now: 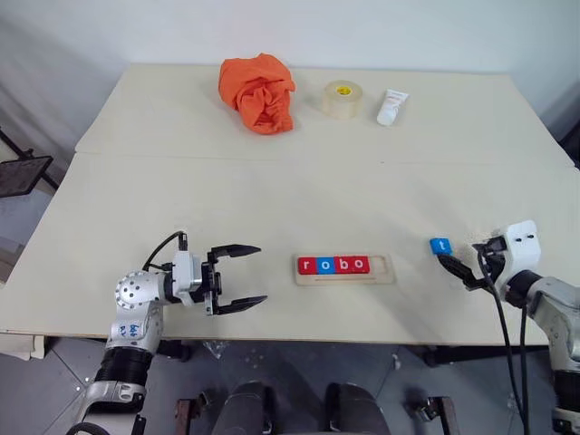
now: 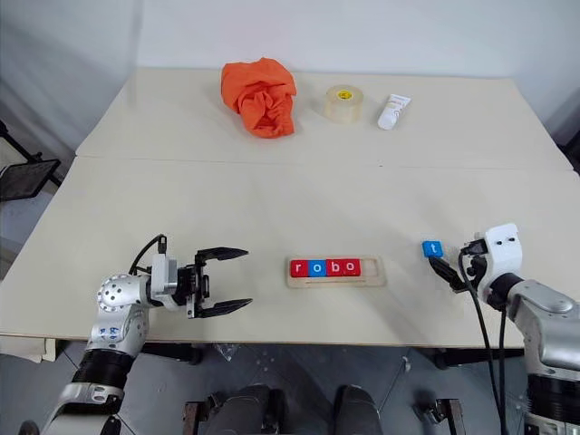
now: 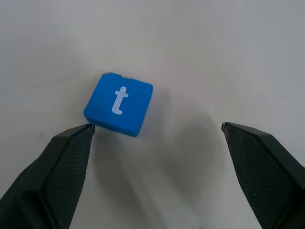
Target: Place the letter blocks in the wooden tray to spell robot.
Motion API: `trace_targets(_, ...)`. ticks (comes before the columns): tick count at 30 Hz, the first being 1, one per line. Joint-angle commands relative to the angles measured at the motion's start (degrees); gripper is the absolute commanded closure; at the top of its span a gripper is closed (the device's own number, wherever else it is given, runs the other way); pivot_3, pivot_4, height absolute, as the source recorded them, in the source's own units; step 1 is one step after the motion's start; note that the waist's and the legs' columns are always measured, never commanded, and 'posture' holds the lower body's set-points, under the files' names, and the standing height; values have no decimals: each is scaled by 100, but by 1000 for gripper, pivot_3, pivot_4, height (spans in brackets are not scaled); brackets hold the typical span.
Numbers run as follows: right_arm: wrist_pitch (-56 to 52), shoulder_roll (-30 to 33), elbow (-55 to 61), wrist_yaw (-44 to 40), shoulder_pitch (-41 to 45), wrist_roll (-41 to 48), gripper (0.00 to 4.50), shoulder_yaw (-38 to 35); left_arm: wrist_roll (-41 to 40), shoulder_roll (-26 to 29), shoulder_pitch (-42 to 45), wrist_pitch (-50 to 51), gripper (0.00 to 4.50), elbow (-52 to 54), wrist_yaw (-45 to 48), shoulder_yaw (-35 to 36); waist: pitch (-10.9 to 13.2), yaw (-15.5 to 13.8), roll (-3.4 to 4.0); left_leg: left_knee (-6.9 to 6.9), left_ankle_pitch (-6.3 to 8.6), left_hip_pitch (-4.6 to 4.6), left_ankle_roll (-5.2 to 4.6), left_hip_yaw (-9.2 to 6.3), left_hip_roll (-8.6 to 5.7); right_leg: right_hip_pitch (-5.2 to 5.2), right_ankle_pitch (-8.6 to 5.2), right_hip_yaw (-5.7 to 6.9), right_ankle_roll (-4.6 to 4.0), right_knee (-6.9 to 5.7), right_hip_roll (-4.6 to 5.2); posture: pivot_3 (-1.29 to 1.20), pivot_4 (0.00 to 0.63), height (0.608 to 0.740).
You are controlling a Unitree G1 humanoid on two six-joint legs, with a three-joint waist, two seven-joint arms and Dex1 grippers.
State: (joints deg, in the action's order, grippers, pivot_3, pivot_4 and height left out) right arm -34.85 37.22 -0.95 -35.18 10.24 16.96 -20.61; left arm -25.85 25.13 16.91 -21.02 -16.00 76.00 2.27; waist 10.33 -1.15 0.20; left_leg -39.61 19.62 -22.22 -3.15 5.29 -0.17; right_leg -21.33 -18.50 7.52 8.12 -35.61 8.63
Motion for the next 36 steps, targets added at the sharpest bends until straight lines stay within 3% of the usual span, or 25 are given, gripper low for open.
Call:
trace_targets(1,148,-94,-113,151,86,-21,32,72,-67,70,-106,22,0,303,-104,93,0,1,0,0,0,0,0,0,0,0,0,0,0,0,0,0,150,740)
trace_targets(14,176,-546,-161,370,401,131,32,251,-41,54,-101,9,0,342,-255,47,-1,142,0,5,-1,3,2,-1,7,-1,0,2,0,-2,-5,0,150,740)
trace_targets(29,58,-1486,474,1604,188,-59,32,417,-41,25,-99,-29,0,331,-280,26,-2,139,1,6,-1,3,3,-2,6,-3,0,0,0,-6,-5,0,150,740)
trace_targets(36,-23,-2121,887,2638,6,-249,32,339,-62,31,-114,-33,0,338,-239,22,-7,130,-7,8,-1,4,3,-5,4,-3,0,-1,0,-8,-4,0,150,740)
